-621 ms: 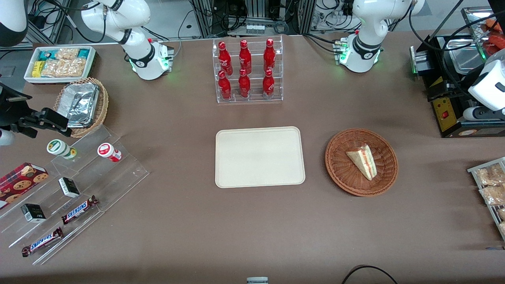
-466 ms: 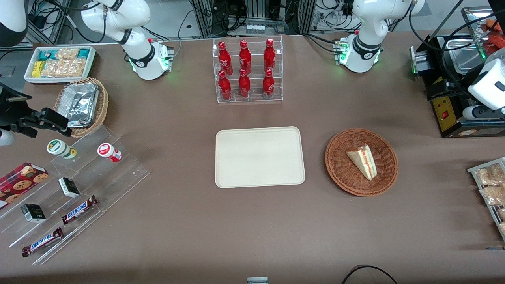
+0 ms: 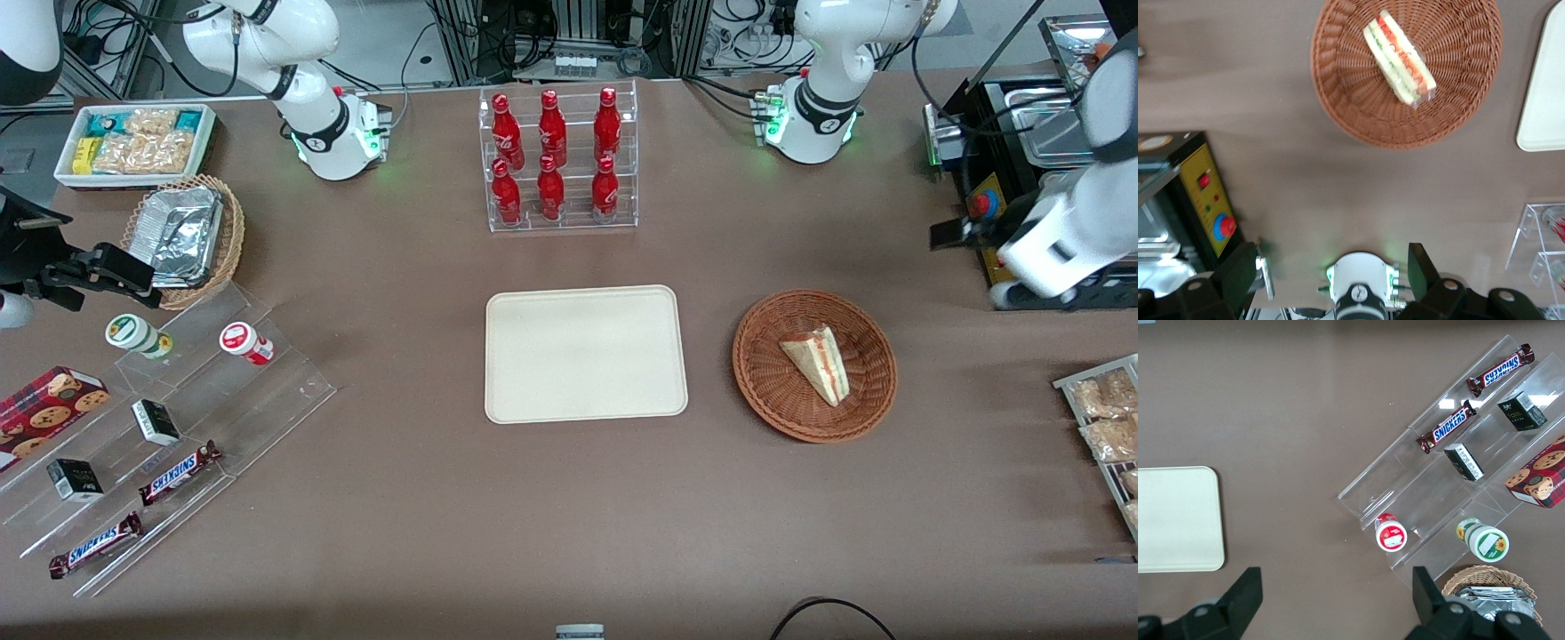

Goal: Place sandwich from basket to tray
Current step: 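Move the left gripper down over the sandwich in the wicker basket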

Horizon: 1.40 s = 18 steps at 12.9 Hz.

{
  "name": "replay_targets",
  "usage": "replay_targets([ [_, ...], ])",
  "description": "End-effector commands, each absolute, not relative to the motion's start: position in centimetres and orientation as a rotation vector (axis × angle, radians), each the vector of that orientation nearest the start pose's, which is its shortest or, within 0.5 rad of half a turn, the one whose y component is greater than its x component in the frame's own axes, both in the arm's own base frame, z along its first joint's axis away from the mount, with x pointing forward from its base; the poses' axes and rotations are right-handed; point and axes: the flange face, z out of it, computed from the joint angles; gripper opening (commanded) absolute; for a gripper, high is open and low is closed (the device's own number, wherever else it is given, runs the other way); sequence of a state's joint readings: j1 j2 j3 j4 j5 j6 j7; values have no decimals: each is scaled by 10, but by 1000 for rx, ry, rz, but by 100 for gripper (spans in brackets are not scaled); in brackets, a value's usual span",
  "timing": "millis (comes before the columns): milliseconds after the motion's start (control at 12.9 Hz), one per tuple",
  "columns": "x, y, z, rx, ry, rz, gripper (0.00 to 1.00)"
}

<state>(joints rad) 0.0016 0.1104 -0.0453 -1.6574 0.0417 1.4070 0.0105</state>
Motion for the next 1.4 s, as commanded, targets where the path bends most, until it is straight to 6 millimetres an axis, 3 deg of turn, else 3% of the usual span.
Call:
replay_targets([
  [0, 551, -31, 472, -3046, 122, 517, 100],
  [78, 550, -40, 452, -3047, 143, 490, 100],
  [311, 546, -43, 405, -3064, 151, 404, 100],
  [544, 537, -44, 368, -3073, 7, 313, 100],
  [854, 537, -68, 356, -3044, -339, 210, 100],
  [1010, 531, -82, 340, -3027, -518, 141, 100],
  [1165, 525, -85, 319, -3005, -737, 53, 100],
  [1320, 524, -103, 301, -2943, -938, 57, 100],
])
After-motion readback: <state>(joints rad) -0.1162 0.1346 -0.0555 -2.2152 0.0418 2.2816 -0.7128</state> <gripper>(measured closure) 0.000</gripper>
